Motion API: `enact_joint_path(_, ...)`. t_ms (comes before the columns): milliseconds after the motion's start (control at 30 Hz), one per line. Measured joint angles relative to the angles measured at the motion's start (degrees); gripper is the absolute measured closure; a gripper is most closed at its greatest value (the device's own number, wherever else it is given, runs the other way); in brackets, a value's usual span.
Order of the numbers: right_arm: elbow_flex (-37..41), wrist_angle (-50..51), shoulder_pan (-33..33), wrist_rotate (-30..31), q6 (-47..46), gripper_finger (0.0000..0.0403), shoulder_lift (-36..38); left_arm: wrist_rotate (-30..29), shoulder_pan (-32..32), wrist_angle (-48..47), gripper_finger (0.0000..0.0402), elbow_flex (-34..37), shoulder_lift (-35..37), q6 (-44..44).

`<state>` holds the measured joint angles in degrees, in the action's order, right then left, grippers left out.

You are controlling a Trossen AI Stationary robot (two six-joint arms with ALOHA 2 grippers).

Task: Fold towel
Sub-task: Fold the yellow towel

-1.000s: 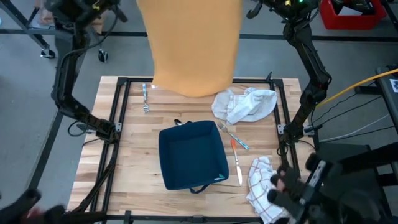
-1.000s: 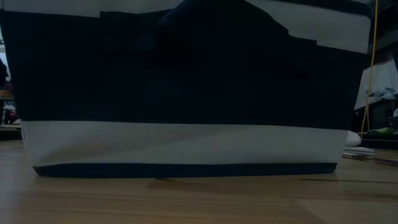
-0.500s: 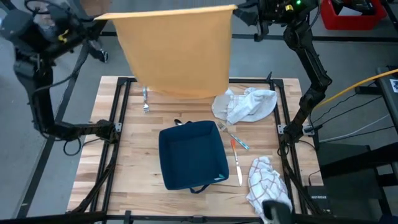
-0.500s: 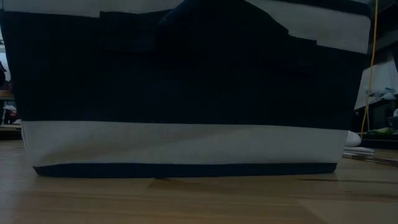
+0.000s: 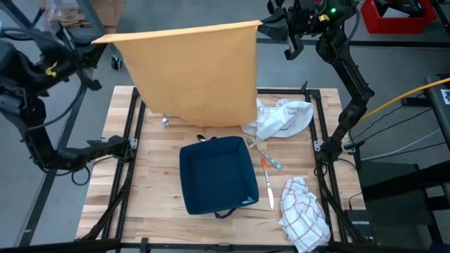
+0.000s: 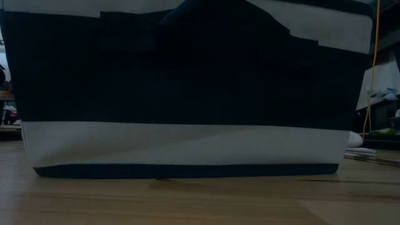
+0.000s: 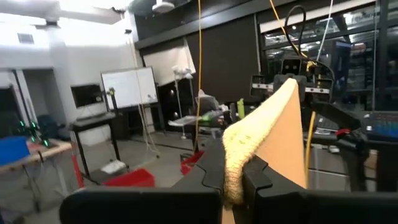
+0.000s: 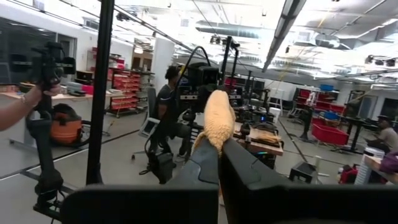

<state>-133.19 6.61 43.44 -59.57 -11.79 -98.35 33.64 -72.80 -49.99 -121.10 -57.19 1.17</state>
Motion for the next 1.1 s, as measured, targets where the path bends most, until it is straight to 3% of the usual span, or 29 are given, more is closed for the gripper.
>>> enact_joint_path(233, 0.0, -0.1, 0.0, -1.8, -2.6, 0.0402, 0.1, 6.3, 0.0, -2.9, 0.0401, 0.0, 0.5, 6.2)
enact_joint_path(433, 0.0, -0.1, -0.8, -4.7, -4.9, 0.0402, 0.3, 6.3, 0.1, -2.9, 0.0401, 0.0, 0.3, 6.3)
enact_joint_path(667, 0.0, 1.3, -0.8, 2.3, -4.7, 0.0402, 0.1, -2.4, 0.1, -3.1, 0.0401, 0.0, -1.8, 1.9)
enact_joint_path(867, 0.0, 15.5, -0.1, 10.1, -4.4, 0.0402, 0.1, -3.9, 0.1, -11.4, 0.0401, 0.0, -6.3, 3.1)
enact_joint_path(967, 0.0, 22.6, -0.1, 11.0, -1.0, 0.0402, 0.1, -4.7, 0.1, -18.0, 0.0401, 0.0, -8.3, 3.0)
enact_joint_path(1100, 0.0, 30.1, -0.2, 12.9, 4.7, 0.0402, 0.0, -10.2, 0.1, -23.9, 0.0401, 0.0, -10.7, 1.5)
